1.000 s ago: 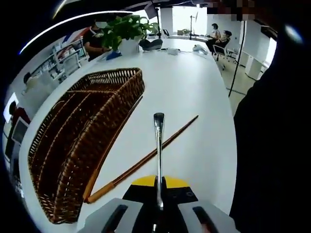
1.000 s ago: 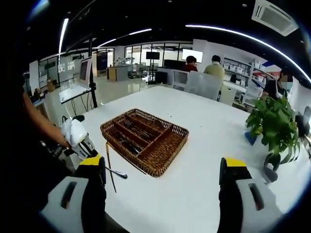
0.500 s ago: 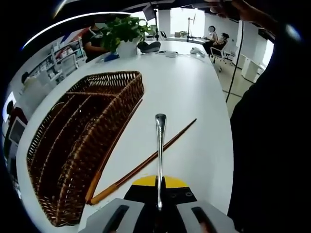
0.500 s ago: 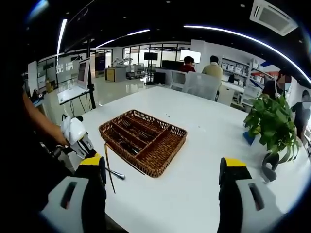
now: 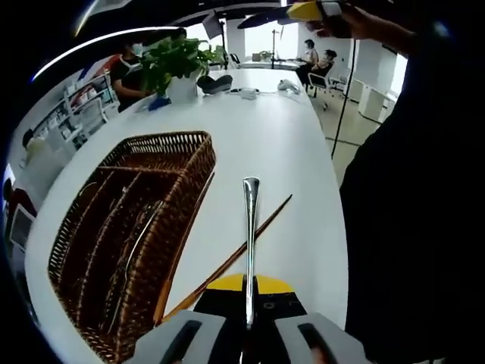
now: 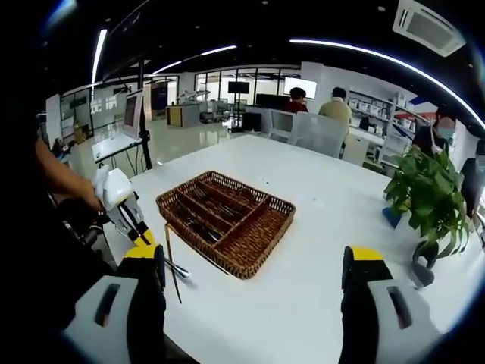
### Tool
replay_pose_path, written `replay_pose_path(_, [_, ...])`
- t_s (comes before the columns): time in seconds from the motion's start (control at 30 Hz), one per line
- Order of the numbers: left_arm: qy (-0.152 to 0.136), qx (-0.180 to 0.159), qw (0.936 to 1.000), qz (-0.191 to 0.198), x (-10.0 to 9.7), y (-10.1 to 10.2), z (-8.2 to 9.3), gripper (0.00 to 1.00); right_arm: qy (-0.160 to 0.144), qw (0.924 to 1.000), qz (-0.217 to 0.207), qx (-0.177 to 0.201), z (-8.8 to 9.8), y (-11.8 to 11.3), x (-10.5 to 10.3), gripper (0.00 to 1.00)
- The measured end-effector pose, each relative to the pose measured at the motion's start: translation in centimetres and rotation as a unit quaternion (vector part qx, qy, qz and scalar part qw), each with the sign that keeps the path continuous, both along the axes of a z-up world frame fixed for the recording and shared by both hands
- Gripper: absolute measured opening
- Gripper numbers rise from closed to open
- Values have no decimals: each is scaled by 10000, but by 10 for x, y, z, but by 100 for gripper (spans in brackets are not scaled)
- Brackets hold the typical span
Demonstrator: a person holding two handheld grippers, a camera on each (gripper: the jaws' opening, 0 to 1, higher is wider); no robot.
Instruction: Arrange the knives, forks, and spoons in their matching storage slots by inserting each utensil handle-first until every utensil is classified and aligned in the correct compartment
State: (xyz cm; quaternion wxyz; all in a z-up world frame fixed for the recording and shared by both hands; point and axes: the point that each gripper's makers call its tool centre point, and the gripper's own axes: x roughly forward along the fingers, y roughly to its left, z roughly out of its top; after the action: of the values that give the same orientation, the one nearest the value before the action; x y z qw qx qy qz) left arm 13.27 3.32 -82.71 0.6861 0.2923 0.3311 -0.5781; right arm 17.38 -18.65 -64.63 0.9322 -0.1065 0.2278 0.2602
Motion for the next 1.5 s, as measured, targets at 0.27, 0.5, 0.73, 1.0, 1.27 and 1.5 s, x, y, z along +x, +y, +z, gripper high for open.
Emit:
replay_pose_path(0.27, [-57,-141,9994,-303,9,7,36,0,-6,10000,69,28,2,5,4,99])
replay_pose_path(0.5, [-34,-189,9984,-527,16,12,75,0,-41,9999,110,82,7,7,5,99])
replay_pose_path(0.73, [-224,-181,9984,-482,30,22,105,0,-90,9999,100,105,13,6,5,99])
replay_pose_path(1.0, [-175,-92,9985,-511,38,38,142,0,-105,9998,72,160,13,5,2,99])
replay_pose_path(1.27, [-316,126,9968,-728,39,41,167,0,-62,9997,73,208,17,7,-1,99])
replay_pose_path(1.5, [-361,238,9957,-820,38,37,167,0,-24,9997,45,225,18,8,-6,99])
